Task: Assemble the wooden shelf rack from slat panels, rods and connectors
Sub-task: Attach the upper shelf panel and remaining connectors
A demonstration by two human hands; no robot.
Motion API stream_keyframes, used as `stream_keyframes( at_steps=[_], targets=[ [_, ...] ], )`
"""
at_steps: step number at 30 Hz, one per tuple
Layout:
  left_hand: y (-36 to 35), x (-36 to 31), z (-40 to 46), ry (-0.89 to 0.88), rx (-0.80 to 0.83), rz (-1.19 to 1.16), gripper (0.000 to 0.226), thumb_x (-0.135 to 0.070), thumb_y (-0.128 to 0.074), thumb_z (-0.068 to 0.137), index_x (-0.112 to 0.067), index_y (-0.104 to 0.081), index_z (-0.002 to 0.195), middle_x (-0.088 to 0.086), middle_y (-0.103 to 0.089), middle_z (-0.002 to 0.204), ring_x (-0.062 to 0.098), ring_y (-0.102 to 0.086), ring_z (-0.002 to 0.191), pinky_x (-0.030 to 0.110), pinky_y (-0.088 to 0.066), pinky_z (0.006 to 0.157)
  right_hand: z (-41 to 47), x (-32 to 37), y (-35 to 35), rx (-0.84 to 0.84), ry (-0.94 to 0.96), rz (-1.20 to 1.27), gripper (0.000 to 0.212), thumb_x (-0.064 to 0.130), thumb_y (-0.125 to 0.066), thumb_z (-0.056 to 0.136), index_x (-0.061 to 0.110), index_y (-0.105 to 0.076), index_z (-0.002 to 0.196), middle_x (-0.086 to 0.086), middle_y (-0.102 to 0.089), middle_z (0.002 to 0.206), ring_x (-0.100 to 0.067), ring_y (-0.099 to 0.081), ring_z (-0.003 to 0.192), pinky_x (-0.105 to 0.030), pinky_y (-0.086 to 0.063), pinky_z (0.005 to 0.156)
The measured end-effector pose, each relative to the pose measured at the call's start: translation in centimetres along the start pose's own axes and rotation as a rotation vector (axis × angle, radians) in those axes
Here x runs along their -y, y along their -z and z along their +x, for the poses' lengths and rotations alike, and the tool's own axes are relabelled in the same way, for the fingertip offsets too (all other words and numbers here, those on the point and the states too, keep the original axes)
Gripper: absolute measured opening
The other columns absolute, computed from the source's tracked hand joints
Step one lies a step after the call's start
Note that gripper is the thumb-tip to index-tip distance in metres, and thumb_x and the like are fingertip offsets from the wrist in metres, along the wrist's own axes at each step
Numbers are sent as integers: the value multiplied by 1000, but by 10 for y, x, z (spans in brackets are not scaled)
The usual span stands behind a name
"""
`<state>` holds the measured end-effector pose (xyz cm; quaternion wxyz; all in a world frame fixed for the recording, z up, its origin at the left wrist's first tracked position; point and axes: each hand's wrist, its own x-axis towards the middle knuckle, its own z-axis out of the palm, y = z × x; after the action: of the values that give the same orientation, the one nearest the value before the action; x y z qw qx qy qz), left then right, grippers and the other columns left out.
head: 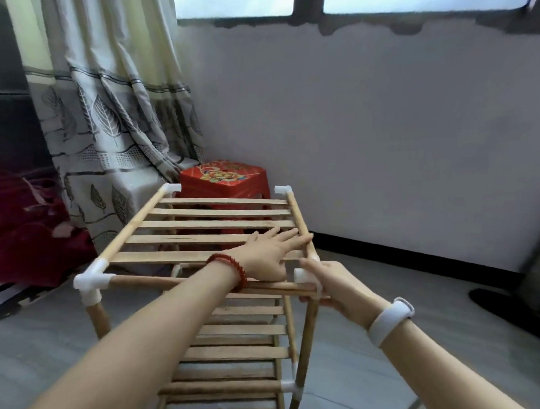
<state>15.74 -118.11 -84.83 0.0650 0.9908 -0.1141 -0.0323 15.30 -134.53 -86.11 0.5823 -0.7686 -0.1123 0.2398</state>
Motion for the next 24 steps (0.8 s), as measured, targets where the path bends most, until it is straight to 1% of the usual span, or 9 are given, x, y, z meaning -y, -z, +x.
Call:
stream_keyframes(
  at_steps=[2, 4, 8, 12, 17, 19, 21, 22, 24],
  targets=[
    [-4, 0, 14, -9, -28, 65, 80, -25, -53, 90, -45, -1, 147, -5, -4, 159, 22, -6, 145, 59, -13, 113, 3, -2, 0, -15, 10, 32, 24, 29, -46, 95, 10, -60, 95, -5, -58, 78, -18, -57, 68, -29, -49, 67],
    [-8, -3, 24, 6, -100, 131, 74, -28, -52, 92, -43, -6, 147, 0, -11, 157, 24, -14, 142, 60, -20, 110, 7, -5, 0, -37, 23, 27, 23, 25, -43, 93, 10, -59, 88, -4, -53, 74, -20, -53, 69, -32, -48, 70],
    [-6, -7, 35, 77, -103, 165, 80, -5, -50, 86, -41, -11, 146, 1, -13, 156, 25, -21, 139, 61, -29, 103, 14, 0, 1, -79, 66, -3, 24, 26, -39, 93, 13, -53, 77, -4, -51, 72, -19, -50, 67, -30, -48, 65],
    [-8, -8, 34, 99, -128, 174, 79, -4, -48, 86, -41, -12, 146, 0, -15, 156, 25, -24, 138, 58, -35, 101, 14, -3, 0, -82, 91, 11, 24, 26, -40, 93, 14, -54, 78, -4, -55, 74, -17, -54, 67, -31, -52, 67],
    [-14, -8, 32, 83, -183, 190, 75, -8, -50, 87, -39, -15, 146, 0, -21, 155, 25, -31, 135, 54, -40, 99, 13, -9, -3, -129, 113, -8, 24, 26, -41, 91, 13, -52, 75, -4, -50, 72, -20, -48, 70, -32, -38, 65],
    [-13, -6, 34, 91, -195, 181, 75, -10, -53, 87, -38, -16, 146, -1, -24, 154, 25, -33, 134, 53, -40, 99, 8, -12, -5, -132, 146, -22, 24, 27, -43, 91, 14, -52, 73, 0, -51, 69, -17, -50, 65, -27, -37, 60],
    [-8, 0, 36, 123, -211, 159, 76, -11, -56, 85, -38, -19, 145, -2, -29, 152, 24, -36, 132, 52, -40, 99, 0, -21, -4, -128, 203, -99, 25, 29, -44, 89, 18, -50, 68, 5, -52, 63, -12, -56, 58, -23, -38, 51],
    [-6, 3, 37, 134, -215, 148, 76, -9, -55, 85, -38, -20, 145, -3, -31, 151, 24, -37, 132, 51, -39, 100, -3, -25, -3, -125, 230, -114, 26, 30, -44, 89, 19, -50, 65, 6, -53, 60, -10, -59, 57, -22, -40, 50],
    [-7, 3, 39, 128, -207, 124, 75, -7, -53, 85, -38, -22, 145, -4, -31, 151, 24, -37, 132, 49, -38, 102, -6, -31, 9, -135, 249, -76, 31, 30, -41, 90, 17, -54, 65, 4, -58, 58, -11, -63, 55, -25, -47, 56]
  ],
)
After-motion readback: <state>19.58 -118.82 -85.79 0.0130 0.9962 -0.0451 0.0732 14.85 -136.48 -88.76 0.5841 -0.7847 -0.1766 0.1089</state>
